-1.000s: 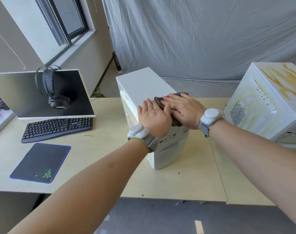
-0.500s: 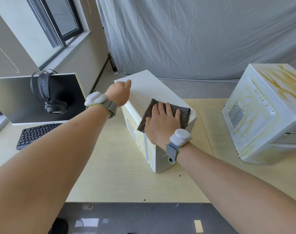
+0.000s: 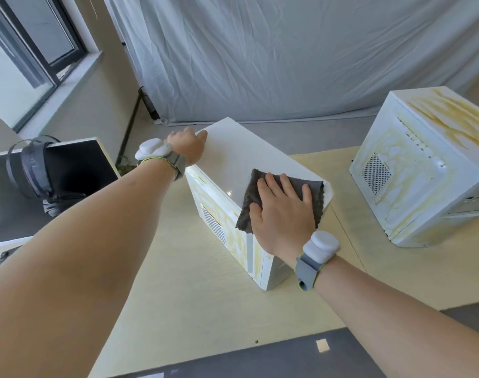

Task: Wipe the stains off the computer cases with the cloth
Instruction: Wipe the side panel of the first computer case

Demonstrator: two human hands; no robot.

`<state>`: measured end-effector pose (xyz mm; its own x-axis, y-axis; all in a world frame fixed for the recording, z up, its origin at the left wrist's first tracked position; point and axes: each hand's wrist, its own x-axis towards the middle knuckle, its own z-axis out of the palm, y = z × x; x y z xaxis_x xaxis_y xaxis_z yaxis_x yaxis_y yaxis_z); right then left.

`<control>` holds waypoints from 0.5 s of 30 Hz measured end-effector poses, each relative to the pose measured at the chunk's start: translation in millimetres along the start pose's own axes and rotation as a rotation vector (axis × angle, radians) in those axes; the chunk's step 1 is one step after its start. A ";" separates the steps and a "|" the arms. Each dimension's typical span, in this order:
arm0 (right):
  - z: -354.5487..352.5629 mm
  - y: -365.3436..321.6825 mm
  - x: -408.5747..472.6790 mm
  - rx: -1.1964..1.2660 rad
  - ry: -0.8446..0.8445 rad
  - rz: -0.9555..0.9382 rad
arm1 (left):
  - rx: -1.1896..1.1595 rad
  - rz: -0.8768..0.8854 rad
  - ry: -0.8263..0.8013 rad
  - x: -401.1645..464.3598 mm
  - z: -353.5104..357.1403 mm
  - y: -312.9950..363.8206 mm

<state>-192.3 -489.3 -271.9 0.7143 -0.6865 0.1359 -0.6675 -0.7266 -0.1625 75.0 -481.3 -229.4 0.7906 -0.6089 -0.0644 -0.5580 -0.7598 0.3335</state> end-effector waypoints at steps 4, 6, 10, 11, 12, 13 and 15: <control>0.7 0.7 -0.4 -0.003 -0.003 -0.008 | 0.032 -0.007 -0.040 7.1 1.0 -3.1; -0.1 3.8 2.0 -0.018 -0.024 -0.031 | 0.129 0.032 0.006 1.9 -1.9 -0.4; -7.7 27.1 9.5 -0.020 -0.063 -0.115 | 0.259 0.017 0.000 19.6 11.8 -13.2; -10.9 38.2 13.7 -0.013 -0.075 -0.147 | 0.245 -0.007 -0.001 22.7 18.0 -16.6; -13.7 49.7 20.5 -0.003 -0.092 -0.178 | 0.270 -0.024 -0.010 19.2 19.8 -17.6; -17.5 64.1 29.0 0.002 -0.116 -0.217 | 0.318 -0.033 -0.023 4.5 15.3 -14.4; -24.4 95.7 48.3 -0.005 -0.186 -0.320 | 0.417 0.005 -0.056 -32.9 4.9 -2.5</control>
<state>-226.8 -592.6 -257.0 0.9127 -0.4086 -0.0004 -0.4048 -0.9042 -0.1361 49.2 -460.5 -232.7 0.7792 -0.6154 -0.1188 -0.6251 -0.7770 -0.0748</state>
